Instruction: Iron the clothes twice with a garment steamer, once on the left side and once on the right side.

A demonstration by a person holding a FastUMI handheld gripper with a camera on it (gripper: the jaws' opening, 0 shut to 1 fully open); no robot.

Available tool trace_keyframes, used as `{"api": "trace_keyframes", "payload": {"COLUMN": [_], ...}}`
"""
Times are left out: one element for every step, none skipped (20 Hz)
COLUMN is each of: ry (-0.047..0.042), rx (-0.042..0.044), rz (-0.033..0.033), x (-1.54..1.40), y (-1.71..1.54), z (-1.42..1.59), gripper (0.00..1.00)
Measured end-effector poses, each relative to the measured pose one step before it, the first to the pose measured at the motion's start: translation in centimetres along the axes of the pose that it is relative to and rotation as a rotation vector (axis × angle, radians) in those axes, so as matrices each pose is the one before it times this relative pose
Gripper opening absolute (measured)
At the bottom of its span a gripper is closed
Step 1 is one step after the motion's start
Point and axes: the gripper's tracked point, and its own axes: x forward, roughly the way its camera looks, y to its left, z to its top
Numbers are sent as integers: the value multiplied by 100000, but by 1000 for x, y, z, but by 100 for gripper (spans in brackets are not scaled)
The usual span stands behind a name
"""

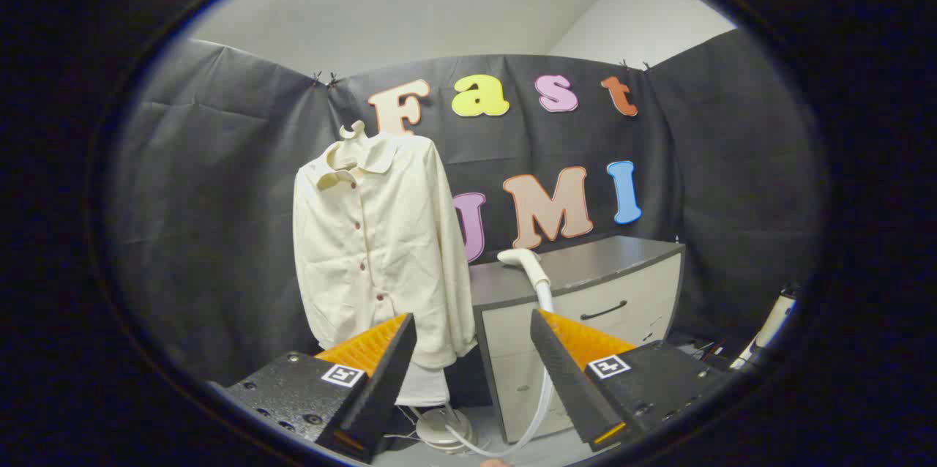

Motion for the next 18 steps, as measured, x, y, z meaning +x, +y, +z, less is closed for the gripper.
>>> {"api": "trace_keyframes", "payload": {"ry": [396,-671,-790,-522,-354,-827,-2,744,685,132,-414,-122,227,283,-30,134,37,249], "rx": [196,-179,-517,-924,-785,-857,-365,-219,112,132,10,-115,-287,-107,118,375,203,77], "rz": [715,440,-300,35,0,-233,-237,597,425,161,50,-166,53,-75,-66,66,232,-52], "x": [5,-14,-14,22,24,1,4,73,51,-18,63,102,177,205,60,221,214,256], "y": [-384,-418,-576,-485,-317,-344,-235,29,46,89,107,93,229,300,240,403,411,413], "z": [408,468,455,321,250,15,26,-202,-187,75,-28,1,-155,-149,-82,-29,7,-123], "gripper": [95,95,95,95,95,95,95,95,95,95,95,95,95,95,95,95,95,95]}}
